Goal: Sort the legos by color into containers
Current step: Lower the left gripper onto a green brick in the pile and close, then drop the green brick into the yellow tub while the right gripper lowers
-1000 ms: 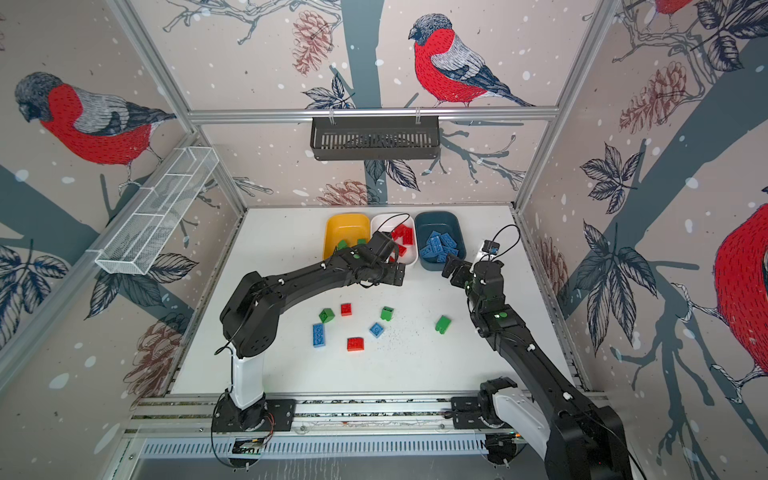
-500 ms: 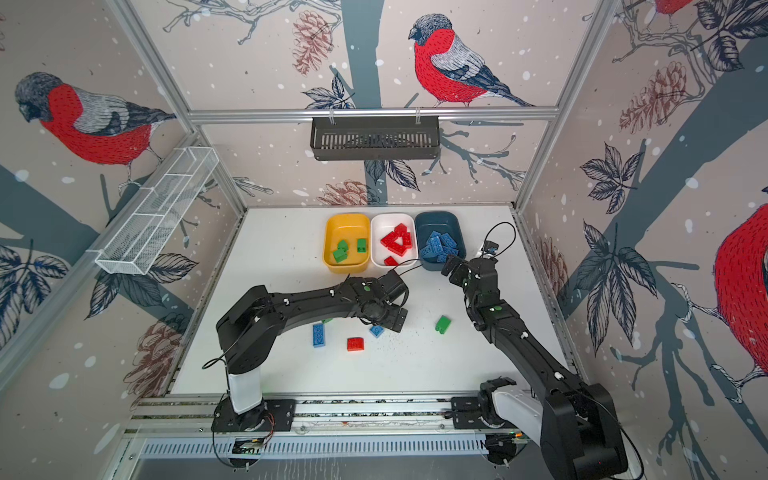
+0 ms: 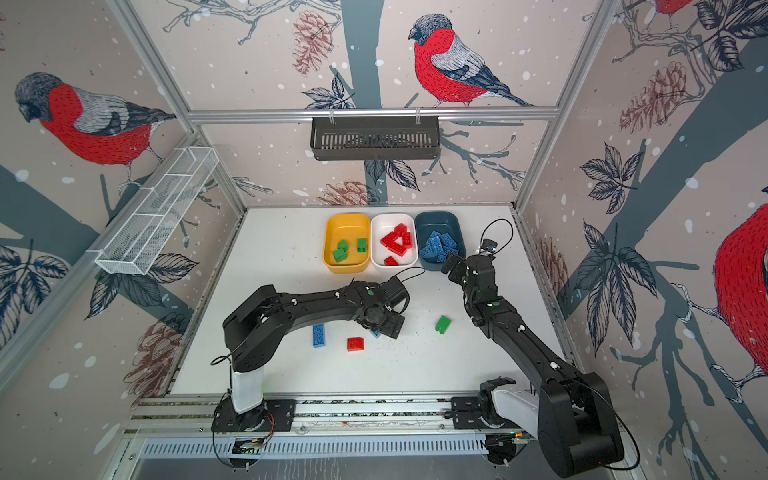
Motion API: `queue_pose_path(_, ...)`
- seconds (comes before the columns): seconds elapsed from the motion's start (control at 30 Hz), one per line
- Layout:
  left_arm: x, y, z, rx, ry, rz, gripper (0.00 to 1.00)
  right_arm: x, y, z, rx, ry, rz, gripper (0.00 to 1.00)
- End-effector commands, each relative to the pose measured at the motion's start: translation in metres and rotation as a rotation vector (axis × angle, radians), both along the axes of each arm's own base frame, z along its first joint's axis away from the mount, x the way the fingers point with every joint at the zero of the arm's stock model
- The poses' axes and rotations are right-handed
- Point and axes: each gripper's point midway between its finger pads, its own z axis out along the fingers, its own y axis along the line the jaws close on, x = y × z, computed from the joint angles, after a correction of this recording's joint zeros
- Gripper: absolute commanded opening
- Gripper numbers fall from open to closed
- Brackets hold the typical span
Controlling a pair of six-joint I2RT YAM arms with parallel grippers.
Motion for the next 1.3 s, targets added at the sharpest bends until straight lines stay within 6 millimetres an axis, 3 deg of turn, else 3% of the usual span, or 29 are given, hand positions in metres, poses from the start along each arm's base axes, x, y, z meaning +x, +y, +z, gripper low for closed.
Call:
queue_pose_path(0.0, 0.014, 0.004, -0.006, 0.063, -0.051, 0.021, 0.81, 0.002, -0.001, 0.007, 0.011, -0.022, -0.017, 0.99)
queue_pose_path(0.17, 0.023, -0.002, -0.012, 0.091, -0.067, 0.007, 0.62, 0.0, -0.005, 0.008, -0.002, -0.015, -0.029, 0.99)
queue_pose_path(0.43, 0.024, -0.002, -0.015, 0.09, -0.067, 0.013, 0.41, -0.005, -0.003, 0.008, -0.001, -0.024, -0.013, 1.0)
queue_pose_path(0.67, 0.038, 0.003, 0.002, 0.069, -0.128, 0.049, 0.32, -0.004, 0.016, 0.015, 0.005, -0.057, 0.093, 1.0)
queue_pose_path(0.9, 0.091, 0.028, 0.062, -0.057, -0.267, 0.197, 0.31, -0.006, 0.053, 0.018, -0.036, -0.079, 0.215, 0.99)
queue_pose_path(1.1, 0.16, 0.065, 0.103, -0.05, -0.43, 0.33, 0.32, -0.013, 0.065, -0.008, -0.019, 0.014, 0.231, 1.0)
queue_pose_path(1.27, 0.209, 0.092, 0.116, -0.081, -0.501, 0.441, 0.33, -0.029, 0.063, -0.032, -0.023, 0.119, 0.229, 0.99)
